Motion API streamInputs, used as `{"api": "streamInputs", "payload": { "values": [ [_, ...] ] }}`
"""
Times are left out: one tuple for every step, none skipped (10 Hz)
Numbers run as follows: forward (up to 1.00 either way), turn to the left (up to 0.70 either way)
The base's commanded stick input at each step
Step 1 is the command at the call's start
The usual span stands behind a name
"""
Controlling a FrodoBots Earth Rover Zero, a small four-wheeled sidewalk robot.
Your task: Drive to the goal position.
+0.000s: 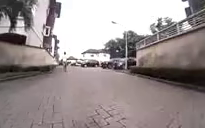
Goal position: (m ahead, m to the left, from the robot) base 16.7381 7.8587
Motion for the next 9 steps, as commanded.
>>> {"api": "streamInputs", "payload": {
  "values": [
    [0.70,0.32],
    [0.70,0.32],
    [0.70,0.27],
    [0.70,0.23],
    [0.70,0.00],
    [0.70,0.00],
    [0.70,0.00],
    [0.70,0.00],
    [0.70,0.00]
  ]
}}
